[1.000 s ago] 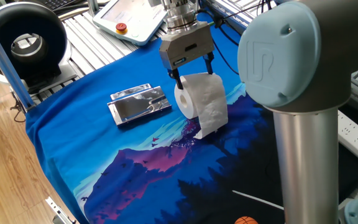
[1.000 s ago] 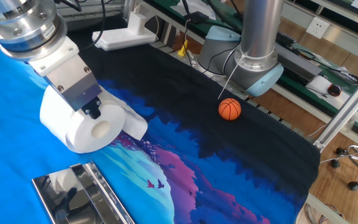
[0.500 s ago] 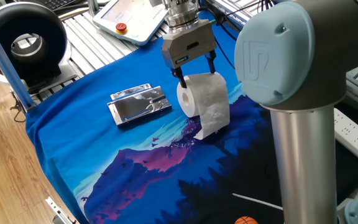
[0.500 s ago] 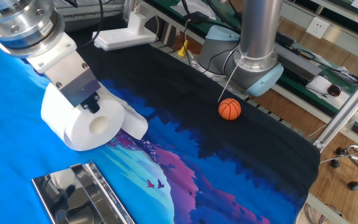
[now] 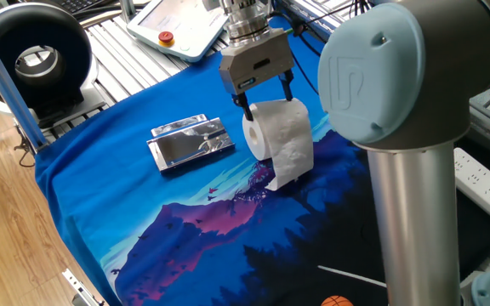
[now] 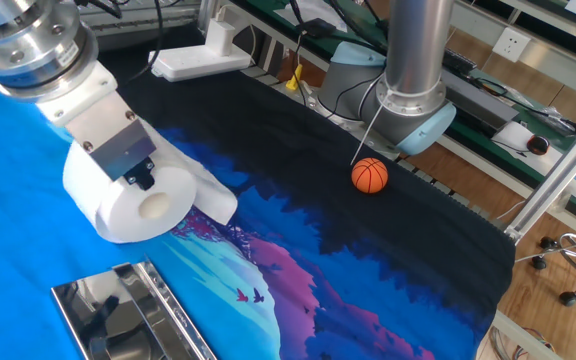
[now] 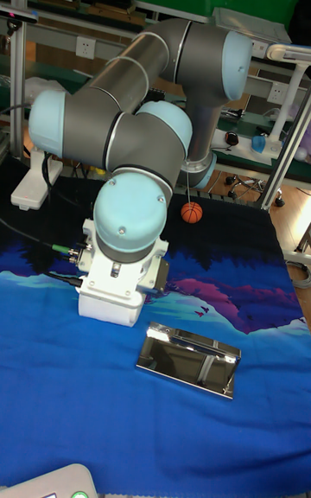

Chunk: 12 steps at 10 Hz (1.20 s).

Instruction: Put the toilet paper on its holder

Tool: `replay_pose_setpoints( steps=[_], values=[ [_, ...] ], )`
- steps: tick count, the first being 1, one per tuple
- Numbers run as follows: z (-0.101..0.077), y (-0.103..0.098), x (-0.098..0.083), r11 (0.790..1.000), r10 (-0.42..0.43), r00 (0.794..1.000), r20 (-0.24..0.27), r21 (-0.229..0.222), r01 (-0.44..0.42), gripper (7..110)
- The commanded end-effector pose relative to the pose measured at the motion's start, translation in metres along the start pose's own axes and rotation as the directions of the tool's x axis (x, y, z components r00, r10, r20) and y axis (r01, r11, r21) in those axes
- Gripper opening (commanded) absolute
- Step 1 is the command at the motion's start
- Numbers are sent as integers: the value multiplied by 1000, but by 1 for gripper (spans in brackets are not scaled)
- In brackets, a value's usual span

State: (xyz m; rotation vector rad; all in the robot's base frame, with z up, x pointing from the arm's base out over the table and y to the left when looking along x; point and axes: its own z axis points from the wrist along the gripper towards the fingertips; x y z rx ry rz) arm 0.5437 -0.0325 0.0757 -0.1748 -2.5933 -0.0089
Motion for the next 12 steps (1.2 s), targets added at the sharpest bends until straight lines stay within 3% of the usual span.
replay_pose_setpoints(
  steps=[1,3,7,12],
  values=[
    [-6,8,-17,999,-1,998,61,-45,4,110],
    [-11,8,-21,996,65,996,64,-68,-61,110],
    [-26,-2,-15,997,56,997,53,-61,-53,110],
    [-14,-14,-24,998,28,998,58,-52,-25,110]
  ],
)
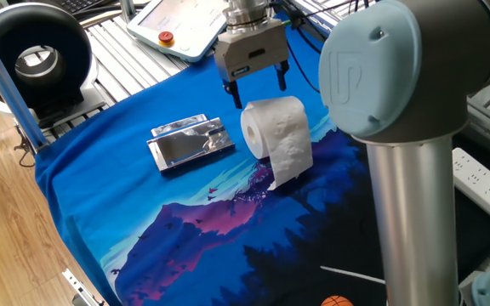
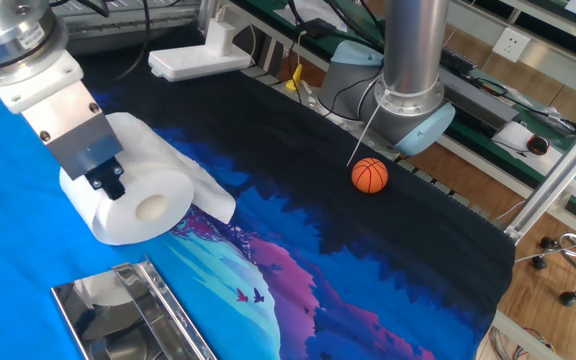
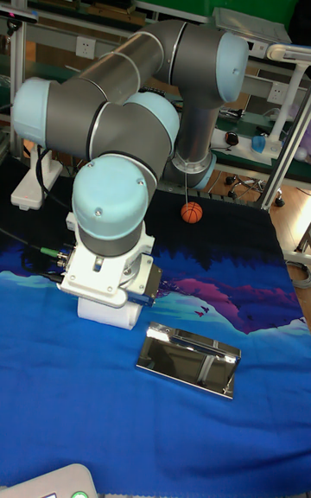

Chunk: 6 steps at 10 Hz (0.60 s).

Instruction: Put the toilet paper on its holder

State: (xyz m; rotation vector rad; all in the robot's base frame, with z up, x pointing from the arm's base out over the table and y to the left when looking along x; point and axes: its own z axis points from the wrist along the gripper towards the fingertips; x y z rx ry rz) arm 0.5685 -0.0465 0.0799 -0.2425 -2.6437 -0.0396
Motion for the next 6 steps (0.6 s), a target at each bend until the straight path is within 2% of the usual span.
replay_pose_setpoints(
  steps=[1,6],
  values=[
    [5,-3,-6,1000,-17,1000,11,-22,17,110],
    [0,11,-10,997,-40,999,36,-64,43,110]
  ],
)
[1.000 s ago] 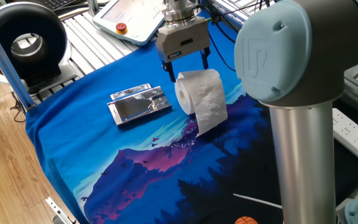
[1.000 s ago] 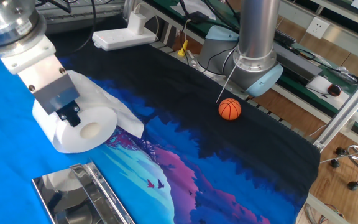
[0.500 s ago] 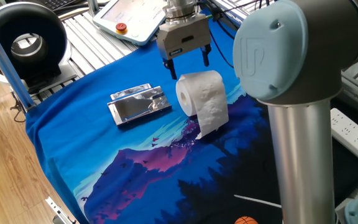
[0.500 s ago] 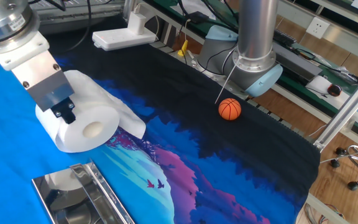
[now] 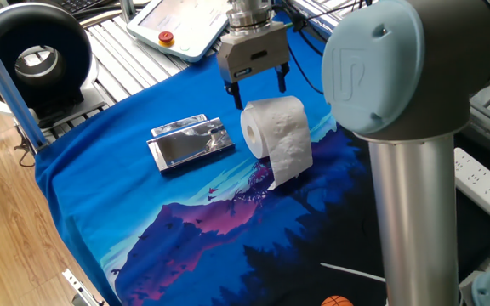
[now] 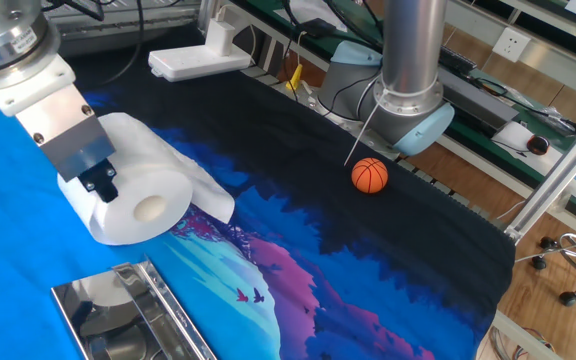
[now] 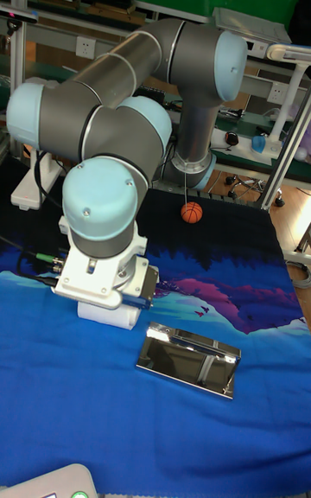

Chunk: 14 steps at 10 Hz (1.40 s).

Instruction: Put the toilet paper on its holder

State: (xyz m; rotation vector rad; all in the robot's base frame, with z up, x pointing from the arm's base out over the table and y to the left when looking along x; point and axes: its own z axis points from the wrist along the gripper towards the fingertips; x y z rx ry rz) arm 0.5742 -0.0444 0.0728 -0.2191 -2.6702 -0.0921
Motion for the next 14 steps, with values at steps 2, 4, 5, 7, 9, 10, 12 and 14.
replay_pose_setpoints(
  steps=[2,4,5,7,9,10,12,14],
  values=[
    [-7,7,-5,999,-13,999,37,-30,14,110],
    [-20,4,-6,1000,-12,998,69,3,12,88],
    [-26,5,-8,1000,-20,995,93,11,19,88],
    [-40,10,-9,999,-49,986,156,7,49,88],
    [-59,20,13,998,-62,983,174,3,62,88],
    [-66,26,21,996,-84,980,183,-5,87,88],
    [-72,34,33,991,-131,973,190,37,127,88],
    [-70,51,40,990,-139,974,181,55,131,88]
  ],
)
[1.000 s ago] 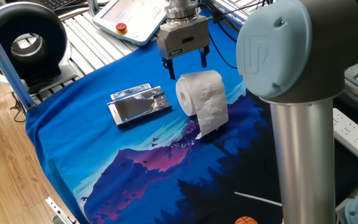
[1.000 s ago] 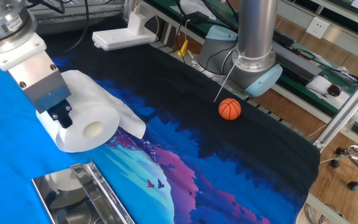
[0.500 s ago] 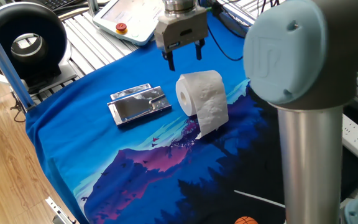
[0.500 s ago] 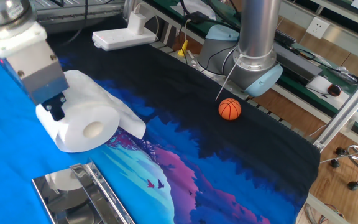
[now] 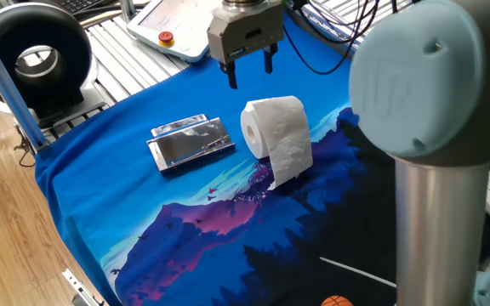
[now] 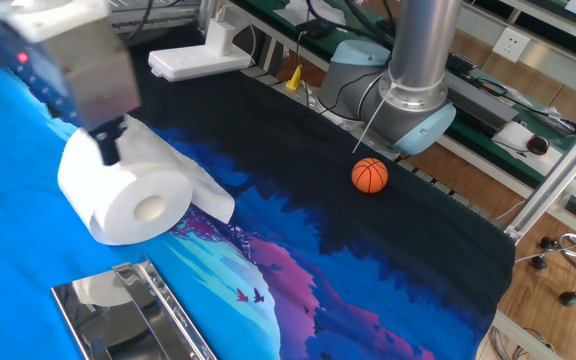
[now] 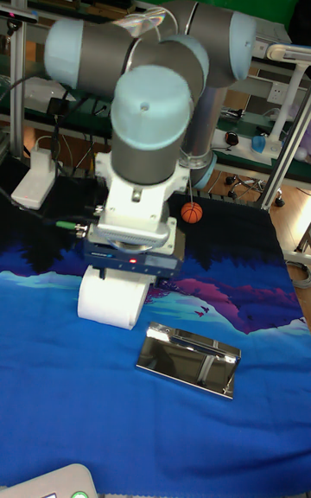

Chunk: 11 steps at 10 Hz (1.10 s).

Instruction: Put the toilet paper on its holder

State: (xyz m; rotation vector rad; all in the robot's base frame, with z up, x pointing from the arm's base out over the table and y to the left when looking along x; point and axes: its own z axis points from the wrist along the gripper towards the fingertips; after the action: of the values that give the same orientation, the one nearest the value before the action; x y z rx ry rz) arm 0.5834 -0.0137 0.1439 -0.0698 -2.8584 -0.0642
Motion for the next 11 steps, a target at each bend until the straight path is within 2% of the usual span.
replay_pose_setpoints(
  steps=[1,3,5,6,7,10,11],
  values=[
    [-9,21,12,999,-25,1000,0,23,25,88],
    [-10,23,20,998,-40,999,0,47,40,88],
    [-11,17,17,995,-81,997,17,67,80,88],
    [-12,21,16,993,-95,995,35,68,92,88],
    [-16,35,21,993,-109,993,47,41,107,88],
    [-14,41,43,982,-173,985,-5,70,173,88],
    [-13,38,51,981,-168,985,-26,89,170,88]
  ],
)
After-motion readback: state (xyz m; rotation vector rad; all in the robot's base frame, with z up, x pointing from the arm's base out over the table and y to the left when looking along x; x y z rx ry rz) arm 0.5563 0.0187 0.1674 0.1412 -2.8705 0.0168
